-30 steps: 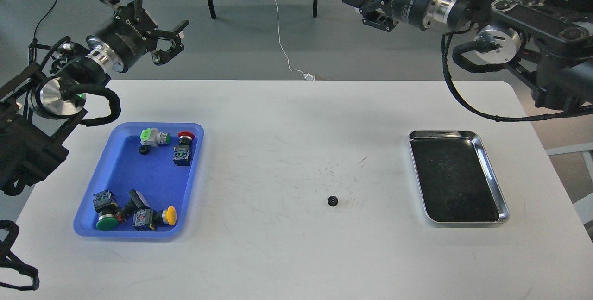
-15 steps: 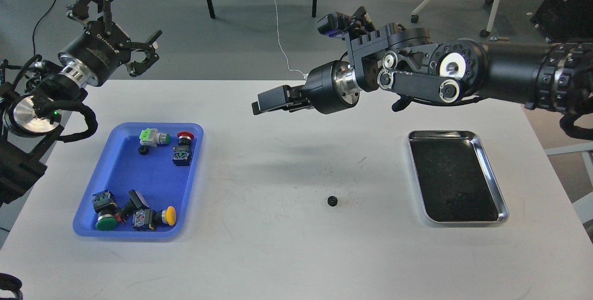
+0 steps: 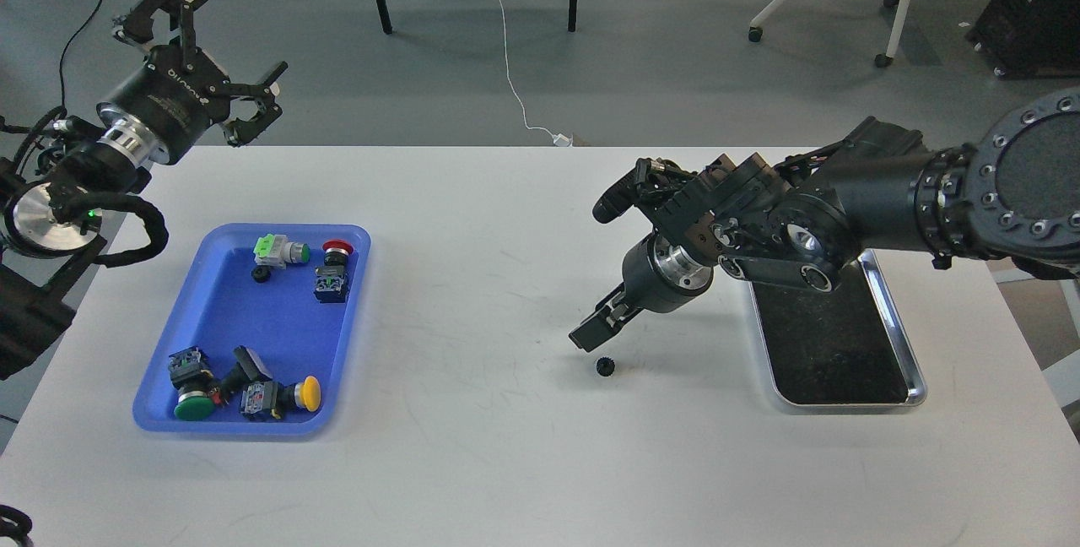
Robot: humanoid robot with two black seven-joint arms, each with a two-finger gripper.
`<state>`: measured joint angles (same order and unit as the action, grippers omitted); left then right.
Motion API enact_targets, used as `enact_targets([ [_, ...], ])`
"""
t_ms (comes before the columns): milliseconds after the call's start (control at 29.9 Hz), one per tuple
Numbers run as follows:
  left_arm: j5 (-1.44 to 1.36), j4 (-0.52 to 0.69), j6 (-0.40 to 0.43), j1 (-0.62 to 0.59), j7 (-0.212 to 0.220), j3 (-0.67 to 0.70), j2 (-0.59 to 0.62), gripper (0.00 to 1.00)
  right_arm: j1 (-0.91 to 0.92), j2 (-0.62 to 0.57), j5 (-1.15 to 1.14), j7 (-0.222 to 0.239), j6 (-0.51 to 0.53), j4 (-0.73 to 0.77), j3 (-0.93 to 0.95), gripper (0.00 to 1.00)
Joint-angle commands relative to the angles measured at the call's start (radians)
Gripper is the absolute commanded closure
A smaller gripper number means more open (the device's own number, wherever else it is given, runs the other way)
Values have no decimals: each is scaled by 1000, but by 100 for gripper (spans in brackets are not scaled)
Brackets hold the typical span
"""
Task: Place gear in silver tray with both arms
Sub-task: 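Lower the right gripper over the black gear and close on it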
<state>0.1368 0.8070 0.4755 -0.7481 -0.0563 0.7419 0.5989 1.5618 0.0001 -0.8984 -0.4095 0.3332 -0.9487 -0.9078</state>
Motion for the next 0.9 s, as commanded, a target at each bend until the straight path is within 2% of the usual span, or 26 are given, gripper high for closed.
enact_targets([
  [0,-2,0,0,4,0,-3,-2,2,-16,0,-2,-14,0,-16,-3,25],
  [100,-2,0,0,4,0,-3,-2,2,-20,0,-4,-14,1,-39,-5,33],
  [267,-5,0,2,6,0,-3,-1,2,-32,0,-56,-11,0,-44,-5,37],
  [468,-5,0,3,16,0,-3,2,2,-32,0,-68,3,0,-41,-8,49],
  [668,-6,0,6,24,-2,-1,15,2,-32,0,-68,3,0,-36,-29,67],
  [869,-6,0,6,26,-2,-1,19,2,-43,0,-66,3,-2,-32,-28,69],
])
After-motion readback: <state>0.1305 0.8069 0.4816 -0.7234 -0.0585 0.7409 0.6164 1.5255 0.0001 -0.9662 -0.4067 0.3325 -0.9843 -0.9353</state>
